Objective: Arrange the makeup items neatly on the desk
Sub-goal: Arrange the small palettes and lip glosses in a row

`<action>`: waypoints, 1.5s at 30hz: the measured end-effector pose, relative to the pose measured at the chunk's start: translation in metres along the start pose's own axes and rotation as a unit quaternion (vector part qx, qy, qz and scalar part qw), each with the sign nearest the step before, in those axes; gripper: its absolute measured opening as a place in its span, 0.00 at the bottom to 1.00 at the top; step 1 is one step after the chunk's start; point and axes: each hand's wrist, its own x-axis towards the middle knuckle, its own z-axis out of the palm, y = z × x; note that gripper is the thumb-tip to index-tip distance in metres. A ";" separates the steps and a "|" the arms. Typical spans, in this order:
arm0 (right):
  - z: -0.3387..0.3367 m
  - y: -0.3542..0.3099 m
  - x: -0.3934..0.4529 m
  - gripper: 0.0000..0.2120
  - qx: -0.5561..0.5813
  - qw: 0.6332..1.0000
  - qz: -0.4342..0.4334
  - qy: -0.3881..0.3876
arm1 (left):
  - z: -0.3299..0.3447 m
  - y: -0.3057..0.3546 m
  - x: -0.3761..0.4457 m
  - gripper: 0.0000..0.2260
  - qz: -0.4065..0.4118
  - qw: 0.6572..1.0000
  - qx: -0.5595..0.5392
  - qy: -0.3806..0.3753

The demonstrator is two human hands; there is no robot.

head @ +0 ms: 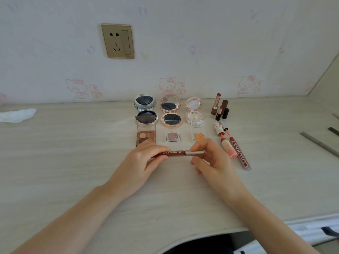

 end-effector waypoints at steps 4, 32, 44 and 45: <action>0.001 -0.002 0.001 0.04 0.041 0.999 0.007 0.017 | -0.001 0.000 0.000 0.12 -0.002 1.000 -0.009 0.010; -0.002 0.005 0.005 0.10 0.071 0.992 -0.013 0.104 | -0.003 -0.005 -0.002 0.11 -0.025 1.000 -0.009 0.008; -0.031 -0.012 0.016 0.08 0.117 0.982 0.030 0.146 | 0.008 0.005 0.001 0.13 -0.056 0.997 -0.053 0.031; -0.035 -0.014 0.017 0.08 0.112 0.982 0.036 0.149 | 0.010 0.007 0.003 0.14 -0.056 0.997 -0.055 0.024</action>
